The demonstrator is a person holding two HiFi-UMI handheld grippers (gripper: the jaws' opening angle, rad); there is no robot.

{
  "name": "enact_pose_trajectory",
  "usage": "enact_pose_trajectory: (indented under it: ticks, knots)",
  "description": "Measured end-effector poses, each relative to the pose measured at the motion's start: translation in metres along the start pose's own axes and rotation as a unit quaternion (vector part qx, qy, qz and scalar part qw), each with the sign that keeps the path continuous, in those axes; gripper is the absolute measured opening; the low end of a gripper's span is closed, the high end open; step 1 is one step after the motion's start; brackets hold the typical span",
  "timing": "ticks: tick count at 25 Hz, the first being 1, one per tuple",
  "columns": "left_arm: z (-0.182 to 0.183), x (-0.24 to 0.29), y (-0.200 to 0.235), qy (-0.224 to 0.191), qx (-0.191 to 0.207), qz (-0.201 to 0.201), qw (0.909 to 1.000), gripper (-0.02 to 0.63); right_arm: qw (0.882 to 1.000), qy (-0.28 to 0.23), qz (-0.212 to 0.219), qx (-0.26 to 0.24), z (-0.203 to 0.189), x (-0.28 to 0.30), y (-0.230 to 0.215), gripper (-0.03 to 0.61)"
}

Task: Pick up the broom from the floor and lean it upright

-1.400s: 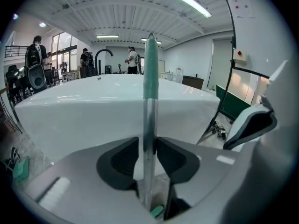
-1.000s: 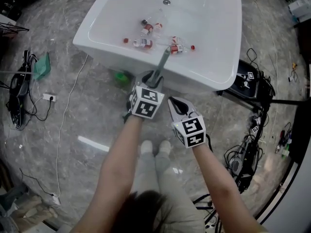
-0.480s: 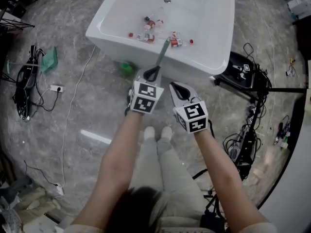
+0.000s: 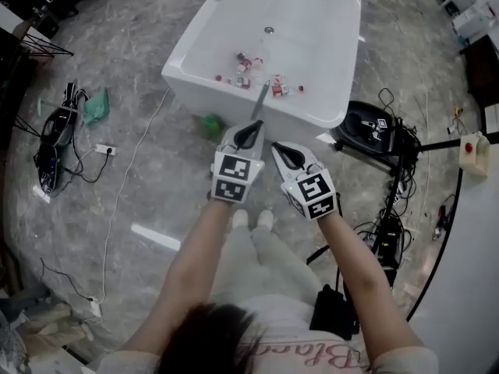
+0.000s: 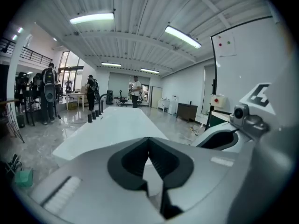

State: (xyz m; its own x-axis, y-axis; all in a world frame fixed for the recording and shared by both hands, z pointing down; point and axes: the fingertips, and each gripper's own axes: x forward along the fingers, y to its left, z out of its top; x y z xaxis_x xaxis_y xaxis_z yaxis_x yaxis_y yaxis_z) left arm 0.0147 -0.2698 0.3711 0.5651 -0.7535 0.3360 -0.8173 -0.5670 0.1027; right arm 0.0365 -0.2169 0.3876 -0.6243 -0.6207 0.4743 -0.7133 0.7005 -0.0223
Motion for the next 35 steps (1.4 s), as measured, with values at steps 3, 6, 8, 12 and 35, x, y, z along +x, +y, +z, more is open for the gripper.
enact_pose_trajectory:
  ticks: [3, 6, 8, 12, 35]
  knots:
    - [0.039, -0.02, -0.013, -0.037, 0.023, -0.005, 0.999, 0.002, 0.999, -0.022, 0.006, -0.023, 0.033, -0.021, 0.005, 0.002]
    - [0.064, -0.041, -0.024, -0.064, 0.043, -0.011, 0.997, 0.002, 0.999, -0.028, 0.012, -0.028, 0.053, -0.039, 0.012, 0.002]
    - [0.075, -0.054, -0.033, -0.073, 0.068, -0.018, 0.9949, 0.002, 0.999, -0.038, 0.018, -0.023, 0.064, -0.051, 0.017, 0.002]
    - [0.087, -0.066, -0.051, -0.071, 0.106, -0.042, 0.9909, 0.002, 0.996, -0.078, 0.024, -0.025, 0.099, -0.072, 0.021, 0.002]
    - [0.175, -0.106, -0.046, -0.186, 0.048, -0.027, 0.9811, 0.001, 0.989, -0.136, -0.012, -0.053, 0.181, -0.109, 0.024, 0.0]
